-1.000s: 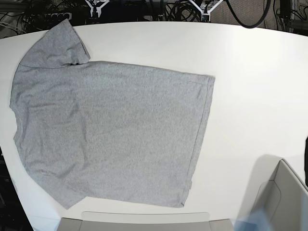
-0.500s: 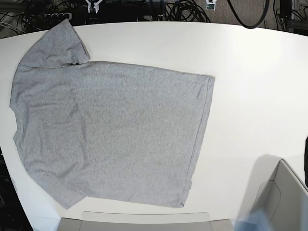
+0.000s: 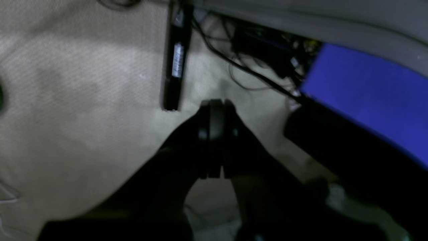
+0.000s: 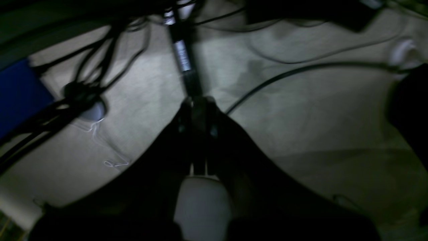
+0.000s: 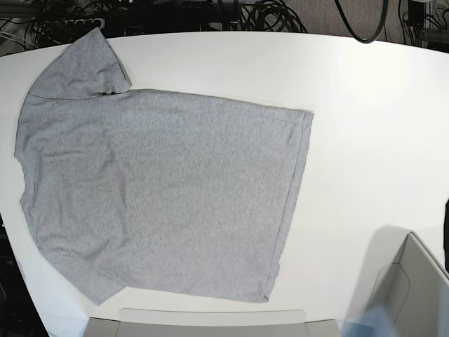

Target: Fold the T-shirt properly

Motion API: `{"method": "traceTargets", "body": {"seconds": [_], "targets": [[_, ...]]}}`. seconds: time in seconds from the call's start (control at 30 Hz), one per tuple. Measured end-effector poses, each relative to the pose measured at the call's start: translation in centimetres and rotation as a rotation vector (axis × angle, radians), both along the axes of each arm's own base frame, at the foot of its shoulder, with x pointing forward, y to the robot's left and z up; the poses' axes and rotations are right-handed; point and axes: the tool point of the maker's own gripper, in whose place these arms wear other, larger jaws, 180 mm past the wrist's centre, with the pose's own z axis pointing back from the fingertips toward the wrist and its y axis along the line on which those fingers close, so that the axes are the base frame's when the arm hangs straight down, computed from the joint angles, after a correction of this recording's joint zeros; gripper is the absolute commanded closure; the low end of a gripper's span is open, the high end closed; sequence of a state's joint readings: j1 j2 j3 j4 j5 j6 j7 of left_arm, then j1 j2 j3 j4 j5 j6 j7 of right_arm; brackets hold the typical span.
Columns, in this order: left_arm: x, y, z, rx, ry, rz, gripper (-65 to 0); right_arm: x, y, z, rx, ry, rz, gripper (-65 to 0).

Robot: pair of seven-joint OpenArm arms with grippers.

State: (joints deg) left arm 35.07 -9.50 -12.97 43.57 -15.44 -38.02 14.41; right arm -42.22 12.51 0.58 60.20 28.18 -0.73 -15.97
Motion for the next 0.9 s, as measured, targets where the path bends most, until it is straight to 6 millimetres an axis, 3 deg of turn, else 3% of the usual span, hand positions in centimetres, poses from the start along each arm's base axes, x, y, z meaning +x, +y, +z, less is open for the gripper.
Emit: {"method": "traceTargets", "body": {"seconds": [0.13, 0.23, 0.33, 0.4, 0.53, 0.67, 0.77, 0.83, 0.9], "targets": [[1.4, 3.5, 2.5, 0.09, -0.097, 0.013, -0.2, -1.2, 1.5, 2.0, 0.044, -0.01, 0.021, -0.1], [2.0, 5.0, 3.9, 0.148, -0.131, 0.017, -0.2, 0.0, 2.2, 3.0, 0.059, -0.055, 0.031, -0.1], [3.0, 8.5, 5.2, 0.308, -0.147, -0.022, -0.1, 1.4, 1.9, 3.8, 0.021, -0.107, 0.133, 0.0], [4.7, 12.2, 7.0, 0.466, -0.2, -0.025, 0.0, 1.9, 1.7, 4.6, -0.007, -0.137, 0.185, 0.0], [8.8, 18.0, 13.4, 0.775, -0.307, -0.102, 0.0, 4.5, 1.9, 6.7, -0.065, -0.227, 0.205, 0.0], [13.8, 21.2, 21.6, 1.029, -0.434, -0.114, 0.0, 8.9, 1.0, 9.9, -0.116, -0.372, 0.195, 0.0], [17.1, 22.3, 27.8, 1.176, -0.552, -0.112, 0.0, 11.0, -0.1, 12.4, -0.156, -0.446, 0.192, 0.0], [17.9, 22.2, 29.9, 1.218, -0.566, -0.12, 0.0, 12.5, -0.5, 14.0, -0.174, -0.495, 0.186, 0.0], [18.1, 22.2, 30.3, 1.223, -0.566, -0.12, 0.0, 14.1, -0.8, 15.5, -0.182, -0.548, 0.178, 0.0]]}}
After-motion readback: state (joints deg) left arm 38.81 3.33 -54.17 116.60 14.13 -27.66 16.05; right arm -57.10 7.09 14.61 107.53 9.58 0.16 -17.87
